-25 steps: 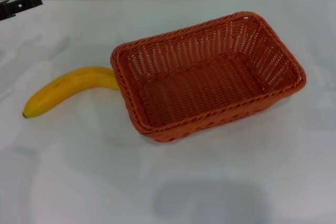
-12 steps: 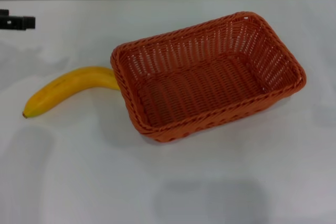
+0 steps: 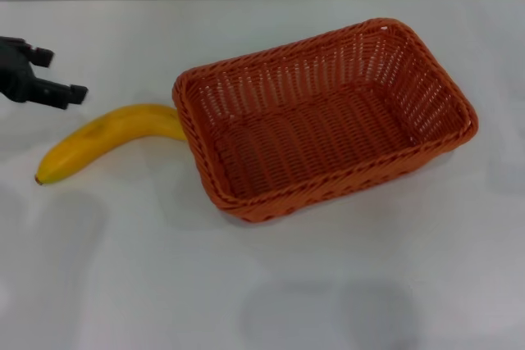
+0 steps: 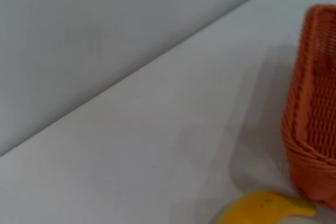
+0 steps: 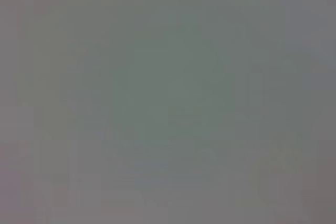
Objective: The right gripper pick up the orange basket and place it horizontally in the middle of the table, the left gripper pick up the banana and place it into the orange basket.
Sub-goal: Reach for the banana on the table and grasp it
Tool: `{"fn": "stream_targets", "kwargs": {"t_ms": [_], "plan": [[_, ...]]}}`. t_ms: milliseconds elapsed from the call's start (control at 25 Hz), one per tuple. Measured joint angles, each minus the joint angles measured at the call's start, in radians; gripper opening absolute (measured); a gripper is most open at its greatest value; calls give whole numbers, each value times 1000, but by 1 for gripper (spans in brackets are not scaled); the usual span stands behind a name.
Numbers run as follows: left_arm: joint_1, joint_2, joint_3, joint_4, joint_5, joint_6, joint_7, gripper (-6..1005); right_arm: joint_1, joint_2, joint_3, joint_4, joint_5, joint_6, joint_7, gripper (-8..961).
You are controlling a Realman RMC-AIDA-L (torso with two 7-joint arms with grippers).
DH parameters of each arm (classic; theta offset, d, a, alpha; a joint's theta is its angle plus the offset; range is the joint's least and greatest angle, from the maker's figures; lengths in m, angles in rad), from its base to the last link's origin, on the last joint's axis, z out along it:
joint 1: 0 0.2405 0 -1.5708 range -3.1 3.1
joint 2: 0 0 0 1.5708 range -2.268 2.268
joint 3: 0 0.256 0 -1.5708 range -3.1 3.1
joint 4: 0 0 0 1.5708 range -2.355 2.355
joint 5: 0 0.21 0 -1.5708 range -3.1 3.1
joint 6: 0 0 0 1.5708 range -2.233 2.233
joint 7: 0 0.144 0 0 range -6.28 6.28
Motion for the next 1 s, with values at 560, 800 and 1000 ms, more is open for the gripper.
{"fn": "stream_targets", "kwargs": {"t_ms": [560, 800, 1000], "plan": [[20, -80, -2, 77, 40, -166, 183, 886, 4, 2, 0, 30, 0, -13, 6, 874], [29, -98, -2, 124, 58, -237, 192, 883, 2, 3, 0, 36, 0, -6, 8, 874], [41, -97, -2, 155, 62, -284, 193, 880, 0, 4, 0, 38, 0, -5, 9, 874]]}}
